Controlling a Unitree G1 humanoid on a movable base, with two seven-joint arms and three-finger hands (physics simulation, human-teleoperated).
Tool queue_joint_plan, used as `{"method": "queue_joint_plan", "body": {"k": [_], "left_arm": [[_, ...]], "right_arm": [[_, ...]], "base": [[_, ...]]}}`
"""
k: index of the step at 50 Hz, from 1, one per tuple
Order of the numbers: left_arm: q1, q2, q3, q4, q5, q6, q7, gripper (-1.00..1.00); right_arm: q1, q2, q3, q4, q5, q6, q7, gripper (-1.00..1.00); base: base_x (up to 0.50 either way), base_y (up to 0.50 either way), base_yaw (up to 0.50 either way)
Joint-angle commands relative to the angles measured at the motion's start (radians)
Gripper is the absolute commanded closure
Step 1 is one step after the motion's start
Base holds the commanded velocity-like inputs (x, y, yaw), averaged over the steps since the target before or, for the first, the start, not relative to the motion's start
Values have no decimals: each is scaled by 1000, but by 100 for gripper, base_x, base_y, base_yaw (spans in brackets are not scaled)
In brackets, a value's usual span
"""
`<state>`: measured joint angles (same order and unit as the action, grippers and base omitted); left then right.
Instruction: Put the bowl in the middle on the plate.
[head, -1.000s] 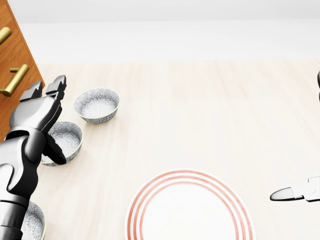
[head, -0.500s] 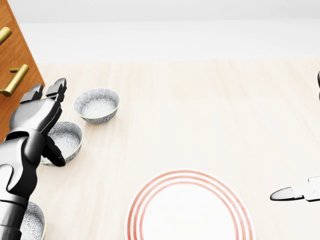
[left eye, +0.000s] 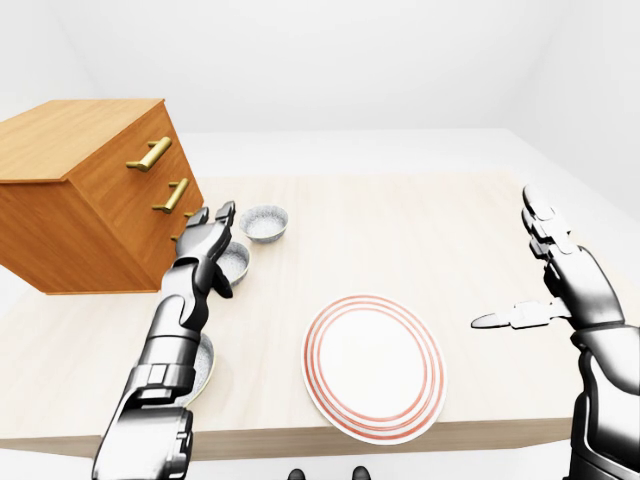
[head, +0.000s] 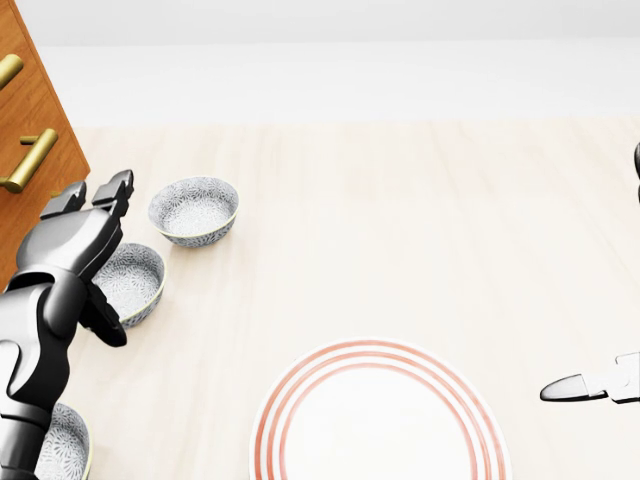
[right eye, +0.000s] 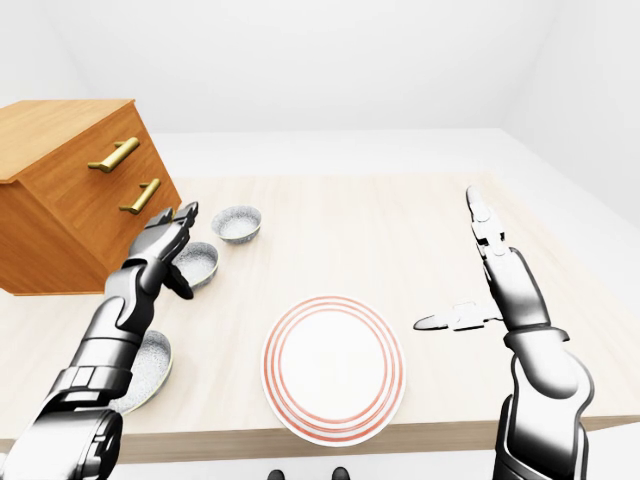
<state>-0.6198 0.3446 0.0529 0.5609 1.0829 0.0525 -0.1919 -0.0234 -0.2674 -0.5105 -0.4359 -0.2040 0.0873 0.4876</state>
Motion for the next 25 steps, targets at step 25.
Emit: {"method": "queue_joint_plan", "body": {"k": [25], "left_arm": [[76,3,15,-67,0,-12,-39,-100]], "right_arm": [[-1,0,3,2,-6,0,-1,-100]], "base": [[0,0,0]]}}
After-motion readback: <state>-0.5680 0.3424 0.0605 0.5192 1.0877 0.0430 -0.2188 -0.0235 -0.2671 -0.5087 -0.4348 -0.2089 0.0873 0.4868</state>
